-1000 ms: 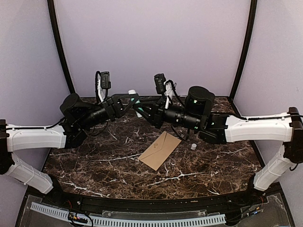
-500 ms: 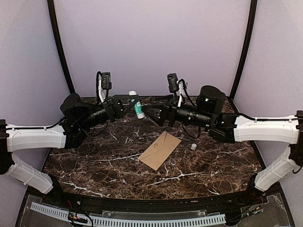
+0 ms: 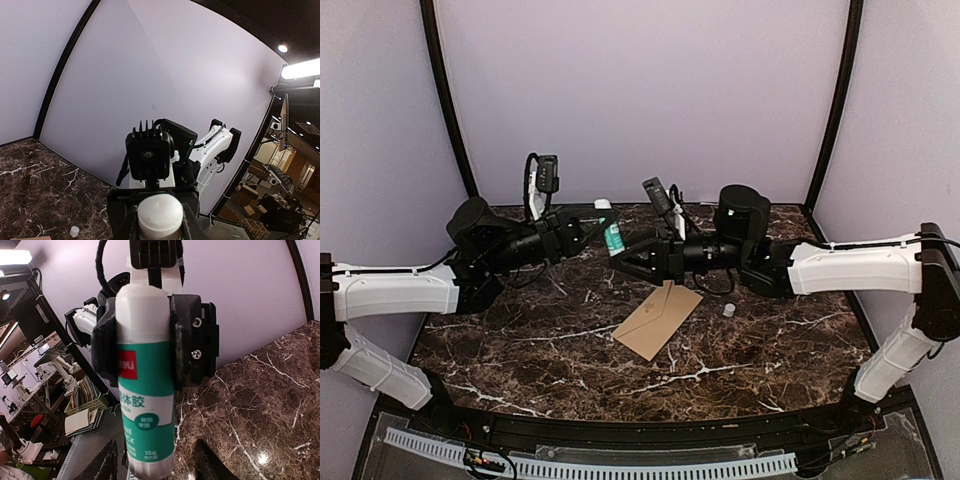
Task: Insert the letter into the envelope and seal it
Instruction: Screw the solid glue.
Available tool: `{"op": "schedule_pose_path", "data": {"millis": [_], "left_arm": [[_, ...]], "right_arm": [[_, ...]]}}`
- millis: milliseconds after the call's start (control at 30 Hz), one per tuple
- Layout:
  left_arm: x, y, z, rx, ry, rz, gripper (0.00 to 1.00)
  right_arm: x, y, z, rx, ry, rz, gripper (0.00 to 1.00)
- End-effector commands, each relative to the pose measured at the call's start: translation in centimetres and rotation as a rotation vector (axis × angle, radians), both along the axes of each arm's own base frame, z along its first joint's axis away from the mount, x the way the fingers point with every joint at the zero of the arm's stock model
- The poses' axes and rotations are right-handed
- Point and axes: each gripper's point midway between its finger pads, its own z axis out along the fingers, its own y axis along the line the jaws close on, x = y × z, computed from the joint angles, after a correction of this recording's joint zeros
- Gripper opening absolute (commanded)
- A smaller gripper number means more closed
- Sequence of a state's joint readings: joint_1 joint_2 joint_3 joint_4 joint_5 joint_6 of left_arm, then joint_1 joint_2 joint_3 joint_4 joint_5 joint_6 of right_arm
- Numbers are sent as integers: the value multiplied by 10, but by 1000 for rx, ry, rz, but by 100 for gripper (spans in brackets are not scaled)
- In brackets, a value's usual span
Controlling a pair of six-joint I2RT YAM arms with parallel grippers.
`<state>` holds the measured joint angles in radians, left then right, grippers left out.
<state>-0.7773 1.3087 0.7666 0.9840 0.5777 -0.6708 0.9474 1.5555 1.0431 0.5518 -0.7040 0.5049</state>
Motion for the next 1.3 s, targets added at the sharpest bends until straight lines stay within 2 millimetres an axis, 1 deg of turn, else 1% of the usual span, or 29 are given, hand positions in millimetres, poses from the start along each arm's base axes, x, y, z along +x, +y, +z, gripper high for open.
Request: {"op": "schedule_pose_path", "data": {"millis": [0,167,367,433,533,767,967,1033,1267], "left_arm": [[-13,5,29,-66,-74,-37,0],[-13,5,29,-63,-75,-37,0],[-11,8,28,-67,-74,-14,0],[-10,10,28,-68,-78,4,0],[-4,12,25,-55,-65,42,0],[15,10,5,21,-42,144,0],[34,12,-9,75,-16,256,0],[42,12,-16,106,6,294,0],[61,20,-37,185,45,431,0]], "right_arm": [[-13,1,30,106,-38,71,45],[-11,3,30,112,-42,65,30],[-7,4,24,92,-35,40,6],[-4,4,20,77,-36,18,0],[4,4,17,54,-47,-51,0],[43,6,12,-33,-77,-348,0],[74,16,-14,-187,-84,-594,0],[84,18,-22,-231,-74,-669,0],[106,22,-33,-265,10,-827,0]]}}
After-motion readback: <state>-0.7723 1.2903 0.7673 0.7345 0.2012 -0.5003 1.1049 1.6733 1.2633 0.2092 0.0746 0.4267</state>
